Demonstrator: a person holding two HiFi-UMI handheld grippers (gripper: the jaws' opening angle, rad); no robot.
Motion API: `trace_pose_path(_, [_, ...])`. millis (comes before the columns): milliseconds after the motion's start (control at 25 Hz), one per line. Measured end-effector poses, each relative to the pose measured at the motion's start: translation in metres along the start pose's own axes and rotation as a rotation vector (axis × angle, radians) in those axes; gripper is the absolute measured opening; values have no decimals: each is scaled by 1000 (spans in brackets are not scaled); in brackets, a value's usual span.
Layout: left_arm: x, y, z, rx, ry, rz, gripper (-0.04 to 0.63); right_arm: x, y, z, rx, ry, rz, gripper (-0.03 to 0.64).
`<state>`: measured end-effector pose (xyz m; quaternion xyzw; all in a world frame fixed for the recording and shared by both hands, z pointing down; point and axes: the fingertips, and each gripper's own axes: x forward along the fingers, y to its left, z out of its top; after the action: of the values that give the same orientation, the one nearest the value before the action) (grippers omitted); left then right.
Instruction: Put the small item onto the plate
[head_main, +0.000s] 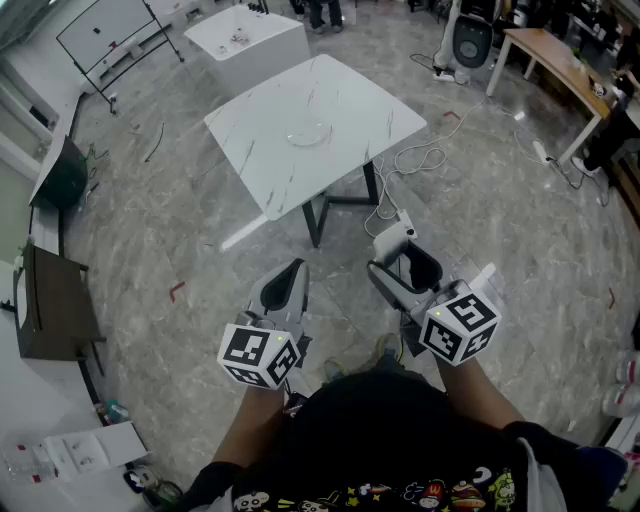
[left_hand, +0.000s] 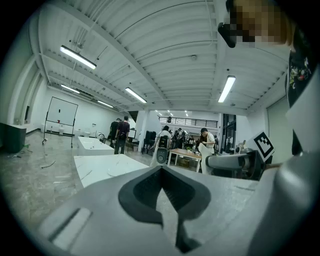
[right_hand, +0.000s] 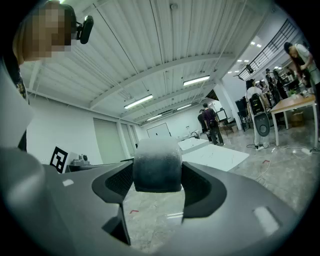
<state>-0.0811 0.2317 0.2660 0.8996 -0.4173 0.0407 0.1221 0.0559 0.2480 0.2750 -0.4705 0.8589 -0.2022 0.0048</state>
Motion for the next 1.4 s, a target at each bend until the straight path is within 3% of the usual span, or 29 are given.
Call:
trace_pose_path(200, [16, 17, -5, 5, -14, -8, 0, 18, -13, -3, -35, -19, -43, 327])
trace_pose_path(520, [24, 23, -11, 0, 0, -10, 0, 31, -18, -2, 2, -33, -31, 327])
trace_pose_path(1400, [103, -41, -25, 37, 49, 106, 0, 5, -118, 5, -51, 42, 67, 327])
